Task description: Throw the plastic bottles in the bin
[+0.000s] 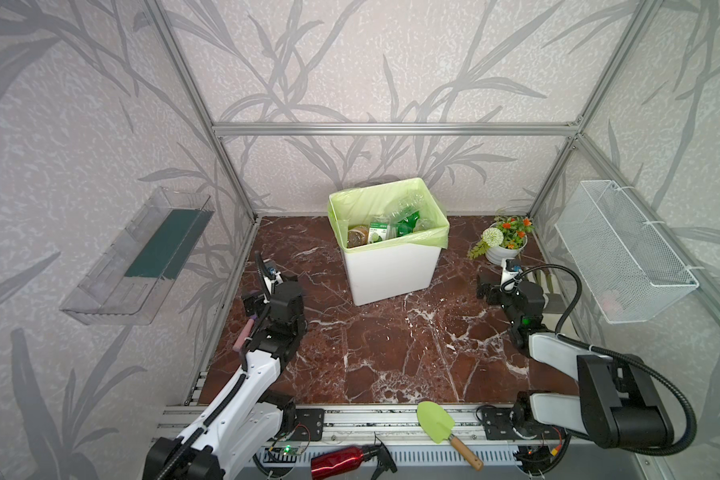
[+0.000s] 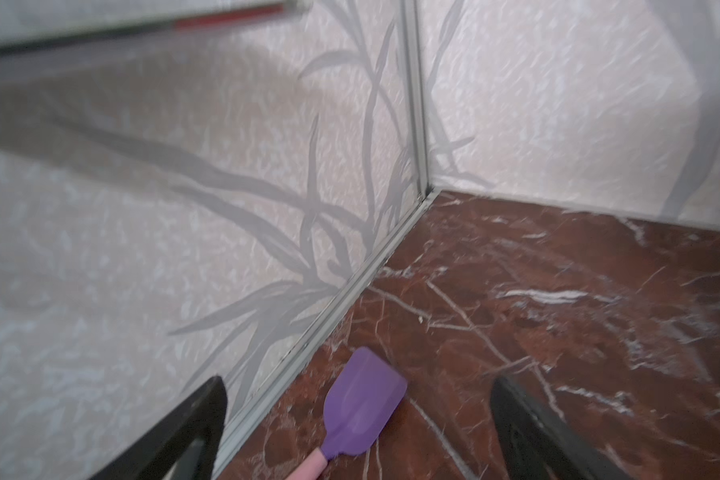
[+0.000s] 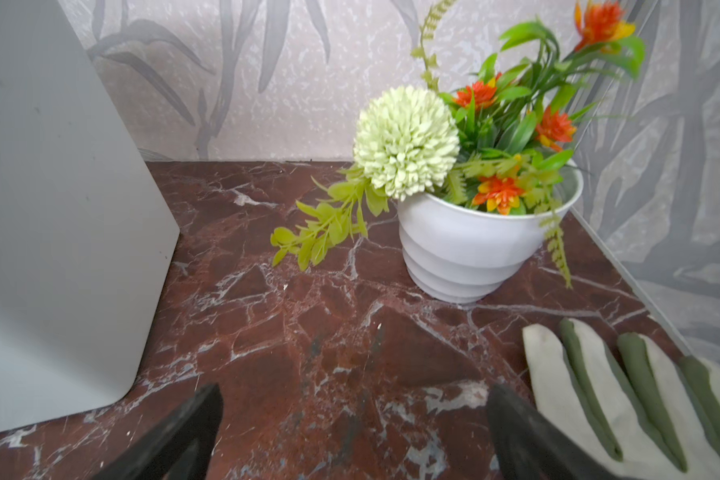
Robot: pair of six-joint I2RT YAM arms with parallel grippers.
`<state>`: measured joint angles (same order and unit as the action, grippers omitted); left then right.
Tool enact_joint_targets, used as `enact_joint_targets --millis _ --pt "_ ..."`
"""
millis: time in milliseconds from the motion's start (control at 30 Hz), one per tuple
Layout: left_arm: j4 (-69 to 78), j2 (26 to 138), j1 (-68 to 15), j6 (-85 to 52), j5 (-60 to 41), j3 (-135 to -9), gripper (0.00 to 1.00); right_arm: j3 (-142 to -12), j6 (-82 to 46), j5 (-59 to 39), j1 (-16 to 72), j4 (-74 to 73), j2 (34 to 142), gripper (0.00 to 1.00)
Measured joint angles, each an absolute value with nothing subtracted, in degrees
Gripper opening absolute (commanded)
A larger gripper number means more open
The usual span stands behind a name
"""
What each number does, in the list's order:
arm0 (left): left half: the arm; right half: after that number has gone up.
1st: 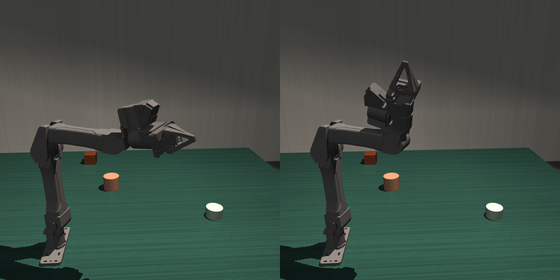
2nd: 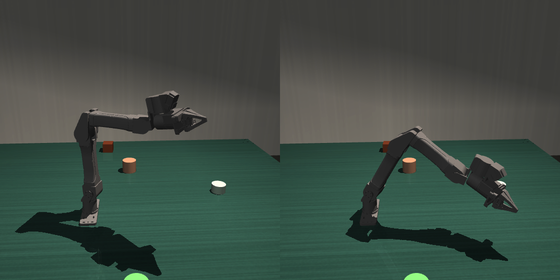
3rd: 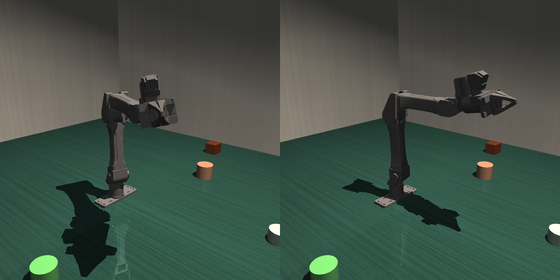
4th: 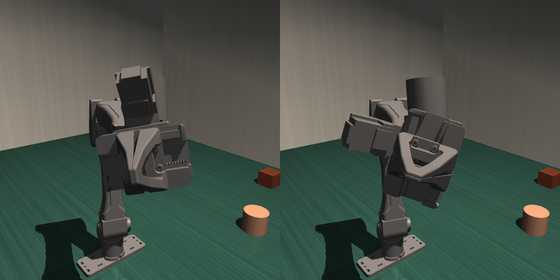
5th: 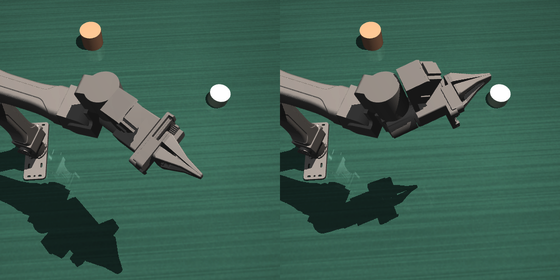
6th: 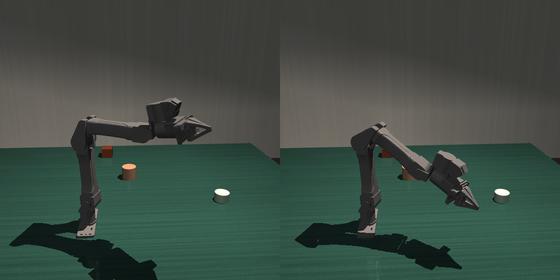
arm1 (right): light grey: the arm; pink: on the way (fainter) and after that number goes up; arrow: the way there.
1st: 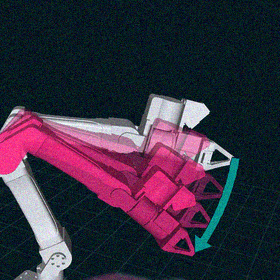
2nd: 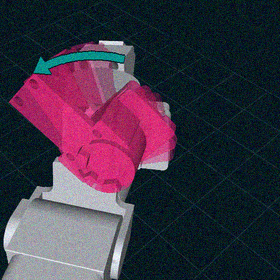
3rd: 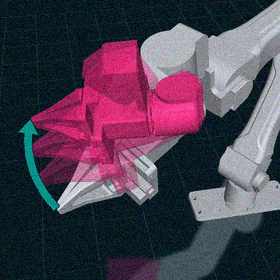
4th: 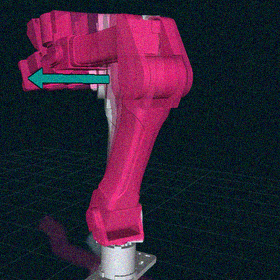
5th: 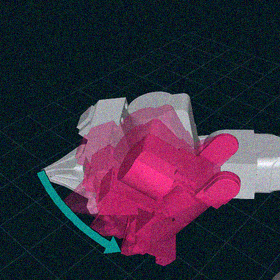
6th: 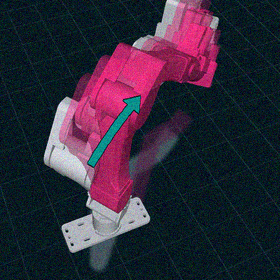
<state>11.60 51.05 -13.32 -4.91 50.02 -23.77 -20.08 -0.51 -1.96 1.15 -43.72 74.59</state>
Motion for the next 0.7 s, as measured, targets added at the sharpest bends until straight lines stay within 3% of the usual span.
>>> enact_joint_targets --millis 267,533,700 --pt "21.30 60.12 -9.78 -8.08 48.73 -18.74 0.99 -19.27 3.22 1.26 5.45 -44.77 73.41 0.99" --pt "44.10 81.28 -5.37 -5.08 33.98 -18.63 0.99 -18.31 7.60 8.51 12.27 -50.37 83.20 0.99" --pt "47.11 89.52 -2.15 -4.21 24.88 -19.90 0.99 -17.08 7.38 10.59 11.92 -58.78 91.94 0.99"
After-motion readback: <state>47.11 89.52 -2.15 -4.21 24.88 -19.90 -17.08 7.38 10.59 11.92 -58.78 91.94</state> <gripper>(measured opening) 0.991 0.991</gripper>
